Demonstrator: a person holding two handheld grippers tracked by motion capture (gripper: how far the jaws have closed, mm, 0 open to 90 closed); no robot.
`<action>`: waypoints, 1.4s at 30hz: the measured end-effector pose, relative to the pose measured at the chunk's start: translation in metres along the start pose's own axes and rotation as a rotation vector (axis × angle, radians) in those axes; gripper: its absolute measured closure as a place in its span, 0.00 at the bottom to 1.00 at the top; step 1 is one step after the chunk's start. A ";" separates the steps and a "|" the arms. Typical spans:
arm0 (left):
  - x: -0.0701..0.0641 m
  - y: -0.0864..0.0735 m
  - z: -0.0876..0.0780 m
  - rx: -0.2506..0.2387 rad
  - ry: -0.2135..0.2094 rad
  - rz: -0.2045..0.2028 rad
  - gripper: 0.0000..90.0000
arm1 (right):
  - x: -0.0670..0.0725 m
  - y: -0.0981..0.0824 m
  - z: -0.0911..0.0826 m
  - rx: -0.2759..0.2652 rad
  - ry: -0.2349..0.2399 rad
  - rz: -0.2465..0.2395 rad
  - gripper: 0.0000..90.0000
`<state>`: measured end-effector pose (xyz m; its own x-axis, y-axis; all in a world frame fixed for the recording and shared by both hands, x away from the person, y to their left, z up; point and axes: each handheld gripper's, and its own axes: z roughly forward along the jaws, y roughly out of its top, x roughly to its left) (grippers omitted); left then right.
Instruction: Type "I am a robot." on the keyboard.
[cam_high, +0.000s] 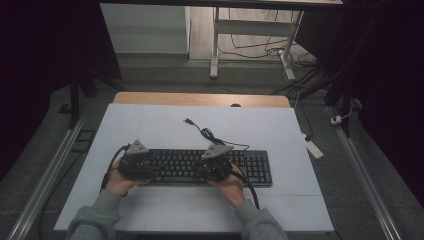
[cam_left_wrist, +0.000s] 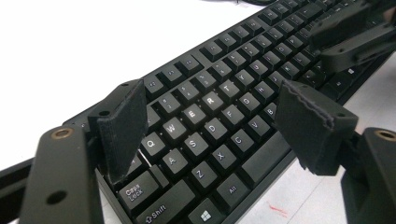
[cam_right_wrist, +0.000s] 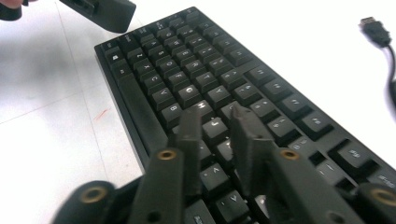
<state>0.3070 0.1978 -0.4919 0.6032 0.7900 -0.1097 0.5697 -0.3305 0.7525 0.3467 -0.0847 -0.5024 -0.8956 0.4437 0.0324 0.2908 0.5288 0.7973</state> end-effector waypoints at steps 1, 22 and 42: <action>0.000 0.000 0.000 -0.001 0.000 0.003 0.29 | -0.001 -0.001 -0.002 -0.008 -0.004 0.001 0.75; 0.000 0.001 -0.002 -0.005 -0.004 -0.002 0.29 | -0.019 -0.034 -0.060 -0.047 -0.113 0.011 0.55; 0.001 0.001 -0.003 -0.011 -0.013 -0.016 0.27 | -0.023 -0.047 -0.074 -0.046 -0.132 0.022 0.52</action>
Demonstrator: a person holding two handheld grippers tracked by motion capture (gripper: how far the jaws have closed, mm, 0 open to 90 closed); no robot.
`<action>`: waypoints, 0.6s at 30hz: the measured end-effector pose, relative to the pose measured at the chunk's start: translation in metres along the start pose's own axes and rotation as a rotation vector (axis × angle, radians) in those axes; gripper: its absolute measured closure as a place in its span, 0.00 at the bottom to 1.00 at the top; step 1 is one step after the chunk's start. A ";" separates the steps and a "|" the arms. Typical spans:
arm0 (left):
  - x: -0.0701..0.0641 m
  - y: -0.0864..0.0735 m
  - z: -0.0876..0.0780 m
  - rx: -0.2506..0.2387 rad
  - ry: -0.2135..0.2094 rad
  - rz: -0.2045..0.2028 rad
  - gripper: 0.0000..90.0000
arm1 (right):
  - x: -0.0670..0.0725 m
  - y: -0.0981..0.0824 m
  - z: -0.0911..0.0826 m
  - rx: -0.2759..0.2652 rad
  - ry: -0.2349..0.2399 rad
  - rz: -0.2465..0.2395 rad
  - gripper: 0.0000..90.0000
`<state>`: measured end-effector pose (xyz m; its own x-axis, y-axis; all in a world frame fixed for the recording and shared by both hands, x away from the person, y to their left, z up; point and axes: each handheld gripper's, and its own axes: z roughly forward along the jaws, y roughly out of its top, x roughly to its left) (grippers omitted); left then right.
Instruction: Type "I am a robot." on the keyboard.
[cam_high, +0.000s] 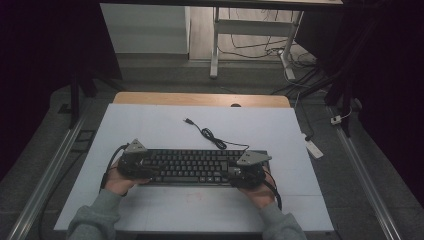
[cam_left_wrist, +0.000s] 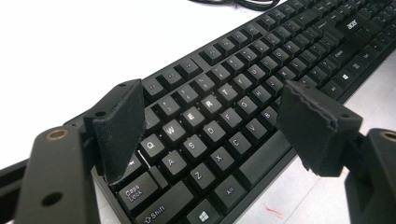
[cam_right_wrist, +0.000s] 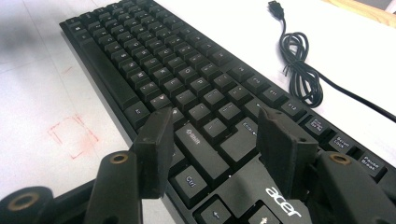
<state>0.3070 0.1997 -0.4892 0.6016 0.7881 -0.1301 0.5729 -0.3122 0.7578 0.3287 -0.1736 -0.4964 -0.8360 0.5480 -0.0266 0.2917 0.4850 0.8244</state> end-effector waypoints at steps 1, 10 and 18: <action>0.000 0.000 0.000 -0.001 -0.001 -0.001 0.27 | 0.000 0.000 0.000 0.002 0.000 -0.002 0.52; -0.004 0.001 0.001 0.005 -0.039 0.009 0.34 | 0.000 0.000 0.000 0.004 -0.001 -0.002 0.51; -0.009 0.001 0.000 -0.003 -0.065 0.026 0.51 | -0.001 0.000 0.000 0.008 0.000 -0.002 0.51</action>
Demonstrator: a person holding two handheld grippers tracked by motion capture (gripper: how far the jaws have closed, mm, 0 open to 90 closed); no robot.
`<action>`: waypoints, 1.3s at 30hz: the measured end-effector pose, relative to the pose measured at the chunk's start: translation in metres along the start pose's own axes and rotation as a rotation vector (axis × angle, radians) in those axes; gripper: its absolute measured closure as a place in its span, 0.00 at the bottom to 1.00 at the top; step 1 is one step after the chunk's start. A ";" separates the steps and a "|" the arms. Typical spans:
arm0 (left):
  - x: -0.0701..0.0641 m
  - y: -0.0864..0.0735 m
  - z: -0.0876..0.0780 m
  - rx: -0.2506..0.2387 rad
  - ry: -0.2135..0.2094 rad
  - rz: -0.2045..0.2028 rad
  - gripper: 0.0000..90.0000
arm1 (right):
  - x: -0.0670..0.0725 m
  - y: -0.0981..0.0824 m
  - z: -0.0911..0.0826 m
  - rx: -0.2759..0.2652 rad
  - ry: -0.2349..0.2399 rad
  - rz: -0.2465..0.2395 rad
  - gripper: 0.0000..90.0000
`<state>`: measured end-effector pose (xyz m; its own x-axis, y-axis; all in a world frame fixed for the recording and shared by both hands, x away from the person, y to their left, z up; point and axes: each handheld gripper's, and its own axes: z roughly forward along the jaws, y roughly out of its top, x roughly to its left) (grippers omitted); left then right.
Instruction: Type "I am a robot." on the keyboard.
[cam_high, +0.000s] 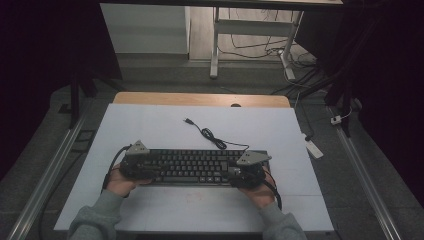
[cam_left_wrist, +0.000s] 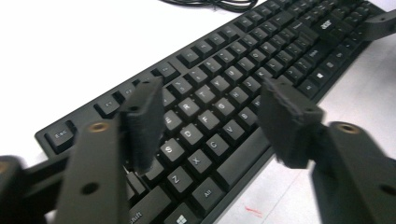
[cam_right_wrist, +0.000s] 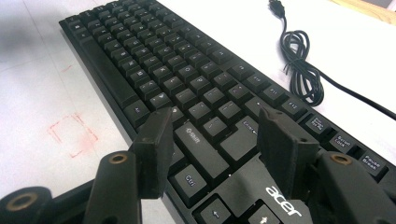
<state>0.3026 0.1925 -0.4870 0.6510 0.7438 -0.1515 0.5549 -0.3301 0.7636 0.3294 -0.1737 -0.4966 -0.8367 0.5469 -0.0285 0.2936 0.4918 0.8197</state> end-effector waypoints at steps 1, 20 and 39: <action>0.000 0.000 0.000 0.002 -0.008 0.007 0.55 | 0.000 0.000 0.000 -0.001 0.002 0.001 0.51; -0.025 -0.002 0.027 0.125 -0.088 0.125 0.99 | 0.000 -0.001 0.003 0.013 -0.001 0.003 0.51; -0.033 -0.005 0.044 0.161 -0.089 0.151 0.99 | 0.000 -0.002 0.003 0.022 -0.002 -0.001 0.51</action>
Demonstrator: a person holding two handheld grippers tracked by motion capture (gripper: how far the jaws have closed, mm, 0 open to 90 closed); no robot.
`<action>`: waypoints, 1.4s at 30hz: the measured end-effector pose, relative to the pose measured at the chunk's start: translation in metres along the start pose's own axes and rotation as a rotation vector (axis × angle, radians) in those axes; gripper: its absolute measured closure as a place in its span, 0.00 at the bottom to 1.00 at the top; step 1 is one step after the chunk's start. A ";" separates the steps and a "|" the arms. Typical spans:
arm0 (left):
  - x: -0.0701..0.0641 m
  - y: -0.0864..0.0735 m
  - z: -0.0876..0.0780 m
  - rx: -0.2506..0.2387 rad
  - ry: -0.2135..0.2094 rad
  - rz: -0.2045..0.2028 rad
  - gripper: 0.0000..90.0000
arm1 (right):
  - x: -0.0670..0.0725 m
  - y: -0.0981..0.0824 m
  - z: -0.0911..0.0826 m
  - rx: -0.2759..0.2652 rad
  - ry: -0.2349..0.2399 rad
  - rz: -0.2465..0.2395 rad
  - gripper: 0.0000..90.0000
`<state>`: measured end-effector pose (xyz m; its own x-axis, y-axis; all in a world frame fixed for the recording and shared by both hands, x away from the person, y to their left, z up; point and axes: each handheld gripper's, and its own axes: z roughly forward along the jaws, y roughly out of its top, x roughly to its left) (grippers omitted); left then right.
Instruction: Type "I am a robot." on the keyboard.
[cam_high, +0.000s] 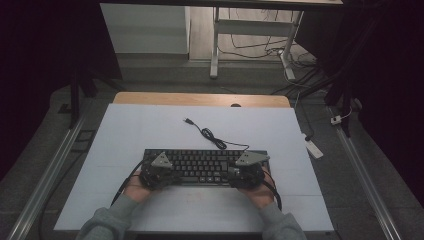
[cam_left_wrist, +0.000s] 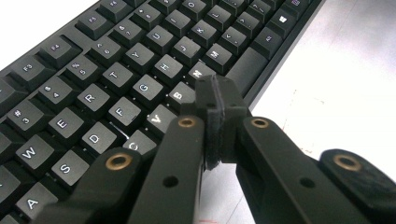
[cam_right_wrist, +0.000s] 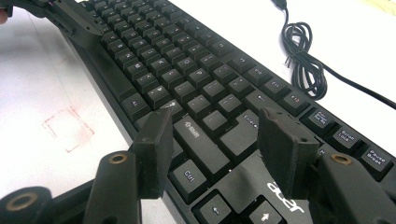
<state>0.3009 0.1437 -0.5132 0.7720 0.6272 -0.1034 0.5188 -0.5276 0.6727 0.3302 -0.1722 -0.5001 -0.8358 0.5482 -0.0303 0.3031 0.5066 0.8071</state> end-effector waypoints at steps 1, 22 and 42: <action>0.000 0.000 0.001 0.001 0.001 0.001 0.99 | 0.000 0.000 0.000 0.000 0.000 0.000 0.51; -0.003 0.001 0.009 0.007 0.007 0.010 0.98 | 0.000 0.000 0.000 0.005 -0.003 0.002 0.51; -0.002 0.001 0.002 -0.027 0.019 0.013 0.97 | -0.001 0.000 -0.001 -0.002 -0.006 0.001 0.51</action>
<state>0.3011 0.1407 -0.5140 0.7711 0.6315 -0.0811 0.4987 -0.5200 0.6935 0.3302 -0.1732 -0.4997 -0.8328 0.5526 -0.0326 0.3034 0.5050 0.8081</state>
